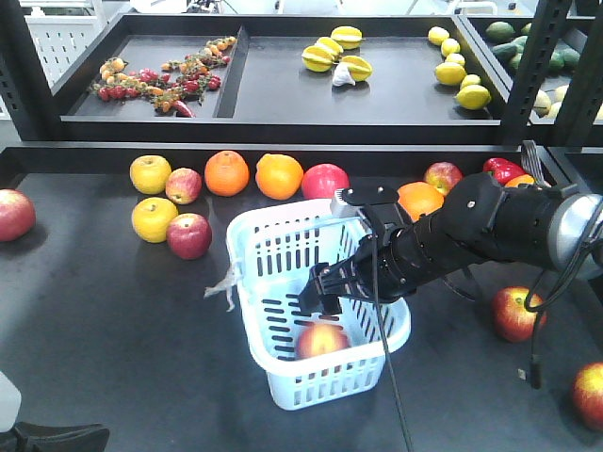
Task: Pick three apples into basket with both arms
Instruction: 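Move the apple over the basket and release it with the right gripper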
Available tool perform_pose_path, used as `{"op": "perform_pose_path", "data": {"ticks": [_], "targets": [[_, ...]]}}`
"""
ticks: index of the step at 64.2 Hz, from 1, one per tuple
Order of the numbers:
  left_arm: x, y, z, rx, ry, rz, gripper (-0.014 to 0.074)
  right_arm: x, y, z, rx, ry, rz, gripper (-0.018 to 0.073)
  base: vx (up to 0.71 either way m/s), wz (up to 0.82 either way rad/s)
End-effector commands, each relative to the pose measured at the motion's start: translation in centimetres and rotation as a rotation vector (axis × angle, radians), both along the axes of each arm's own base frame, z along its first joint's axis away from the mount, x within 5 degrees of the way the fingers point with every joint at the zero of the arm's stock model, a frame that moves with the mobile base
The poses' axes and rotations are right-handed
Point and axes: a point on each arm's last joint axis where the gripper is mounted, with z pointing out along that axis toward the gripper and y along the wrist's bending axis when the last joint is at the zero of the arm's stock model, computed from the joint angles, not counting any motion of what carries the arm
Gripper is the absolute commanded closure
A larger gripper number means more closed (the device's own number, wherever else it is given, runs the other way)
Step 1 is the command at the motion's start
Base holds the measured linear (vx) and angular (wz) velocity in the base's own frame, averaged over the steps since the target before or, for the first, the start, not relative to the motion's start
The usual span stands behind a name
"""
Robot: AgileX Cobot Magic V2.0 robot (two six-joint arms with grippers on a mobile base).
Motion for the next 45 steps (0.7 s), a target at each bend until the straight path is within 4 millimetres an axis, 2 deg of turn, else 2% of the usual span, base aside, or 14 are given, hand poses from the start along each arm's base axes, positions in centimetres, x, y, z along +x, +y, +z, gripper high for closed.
{"op": "perform_pose_path", "data": {"ticks": [1, 12, 19, 26, 36, 45], "targets": [[0.5, -0.2, 1.1, -0.056, -0.053, 0.029, 0.0604, 0.3, 0.1, 2.6, 0.041, -0.088, -0.016, -0.016, 0.0, 0.0], [0.5, -0.2, 1.1, -0.055, -0.052, 0.029, 0.0604, 0.0, 0.0, 2.9, 0.041, -0.082, -0.003, -0.0104, 0.0, 0.0], [0.5, -0.2, 1.1, -0.055, -0.051, 0.029, 0.0604, -0.8, -0.2, 4.1, 0.044, -0.075, 0.019, 0.0013, 0.0, 0.0], [0.5, -0.2, 1.1, -0.054, -0.049, 0.028, 0.0604, -1.8, -0.7, 5.6, 0.018, -0.074, 0.031, 0.0217, 0.0, 0.0], [0.5, -0.2, 1.1, -0.054, -0.049, 0.028, 0.0604, -3.5, -2.1, 7.6, -0.082, -0.078, 0.037, 0.0578, 0.0, 0.0], [0.5, -0.2, 1.1, -0.054, -0.049, 0.028, 0.0604, -5.7, -3.7, 8.3, -0.142, -0.076, -0.019, 0.0568, 0.0, 0.0]]}}
